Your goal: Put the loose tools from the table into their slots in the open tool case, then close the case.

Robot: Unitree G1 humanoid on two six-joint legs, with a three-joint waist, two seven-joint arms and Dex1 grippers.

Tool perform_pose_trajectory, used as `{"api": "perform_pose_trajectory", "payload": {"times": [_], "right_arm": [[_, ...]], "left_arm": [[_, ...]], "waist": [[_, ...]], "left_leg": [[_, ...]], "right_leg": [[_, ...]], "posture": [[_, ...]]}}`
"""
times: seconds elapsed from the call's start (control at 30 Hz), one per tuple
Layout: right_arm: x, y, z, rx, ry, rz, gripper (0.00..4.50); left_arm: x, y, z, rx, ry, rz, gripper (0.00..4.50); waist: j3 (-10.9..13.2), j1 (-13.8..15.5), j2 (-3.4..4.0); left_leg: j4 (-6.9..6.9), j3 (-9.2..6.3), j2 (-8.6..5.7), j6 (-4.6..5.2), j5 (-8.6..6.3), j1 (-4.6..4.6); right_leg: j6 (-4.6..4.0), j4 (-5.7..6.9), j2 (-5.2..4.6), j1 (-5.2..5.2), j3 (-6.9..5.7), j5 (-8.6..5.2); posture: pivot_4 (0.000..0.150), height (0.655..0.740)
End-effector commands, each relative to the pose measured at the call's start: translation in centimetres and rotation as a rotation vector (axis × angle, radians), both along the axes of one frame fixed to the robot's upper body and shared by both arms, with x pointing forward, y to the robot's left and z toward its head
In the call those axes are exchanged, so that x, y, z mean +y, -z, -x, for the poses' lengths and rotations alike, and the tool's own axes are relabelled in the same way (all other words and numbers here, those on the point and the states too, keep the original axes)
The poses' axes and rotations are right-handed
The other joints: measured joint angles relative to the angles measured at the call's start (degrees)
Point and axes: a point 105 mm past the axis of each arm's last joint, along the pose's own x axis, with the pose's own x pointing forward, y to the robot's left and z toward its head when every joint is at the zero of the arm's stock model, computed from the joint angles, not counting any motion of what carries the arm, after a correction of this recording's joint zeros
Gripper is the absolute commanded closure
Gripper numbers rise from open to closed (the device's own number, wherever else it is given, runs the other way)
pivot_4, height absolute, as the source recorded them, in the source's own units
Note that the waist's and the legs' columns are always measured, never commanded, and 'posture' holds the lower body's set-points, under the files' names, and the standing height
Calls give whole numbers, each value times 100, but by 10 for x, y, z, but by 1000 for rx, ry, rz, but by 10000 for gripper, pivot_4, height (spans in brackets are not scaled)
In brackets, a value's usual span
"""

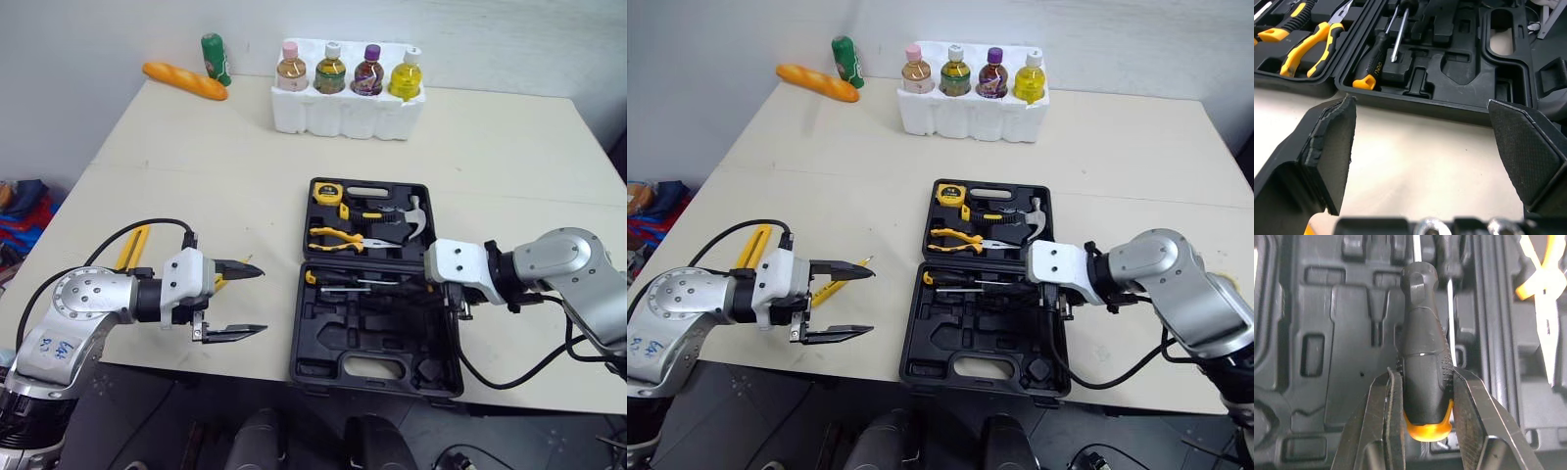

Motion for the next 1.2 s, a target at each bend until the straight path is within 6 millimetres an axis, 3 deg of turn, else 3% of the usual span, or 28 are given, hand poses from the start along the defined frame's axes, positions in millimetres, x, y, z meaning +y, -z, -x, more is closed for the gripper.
{"api": "perform_pose_trajectory", "payload": {"times": [0.03, 0.23, 0.8, 0.93, 0.97, 1.07, 1.13, 1.2], "right_arm": [[-4, 0, 1, -15, -25, 49, 35728], [-6, 2, -5, -5, 20, 19, 35728], [-17, 7, -7, -14, 32, 69, 35729], [-14, 13, 3, 86, 42, 49, 35729], [-14, 12, 3, 76, 37, 49, 25499], [-11, 3, -9, -21, 54, 28, 14172], [-16, -6, -8, -27, 43, 40, 7232], [-20, -13, -4, -15, 35, 38, 7232]], "left_arm": [[0, -10, 1, -55, -1, -8, 0], [7, -14, -6, -80, -8, -36, 0], [2, -9, -4, -95, -6, -28, 0], [1, -9, -4, -94, -6, -23, 0], [1, -9, -4, -92, -6, -24, 0], [1, -7, 0, -50, -1, -20, 0], [2, -7, 3, -42, 5, -17, 0], [1, -11, 3, -57, -3, 6, 0]], "waist": [[0, -2, 0], [0, -1, 0], [0, -1, 0], [0, 0, 0], [-1, 0, -1], [-1, -8, -1], [-1, -18, -1], [-1, -11, -1]], "left_leg": [[0, 2, 0, 0, 0, 0], [1, 4, 2, -1, 0, 3], [1, 11, 1, 0, 0, 5], [2, 11, 1, 0, 0, 5], [2, 10, 2, 0, 0, 6], [2, 8, 3, 0, 0, 7], [2, 11, 3, 0, 0, 7], [2, 12, 2, 0, 0, 7]], "right_leg": [[0, 0, 0, 0, 0, 0], [0, 3, 1, 0, -1, 0], [0, 10, 1, -4, -2, 0], [0, 12, 1, -4, -2, 0], [0, 13, 1, -3, -2, 0], [0, 12, 0, -2, -1, 0], [0, 13, 0, -3, -1, 0], [0, 14, 0, -4, 0, 0]], "posture": [[1500, 7400], [1500, 7400], [1500, 7400], [1500, 7400], [1500, 7400], [1500, 7400], [1500, 7400], [1500, 7400]]}}
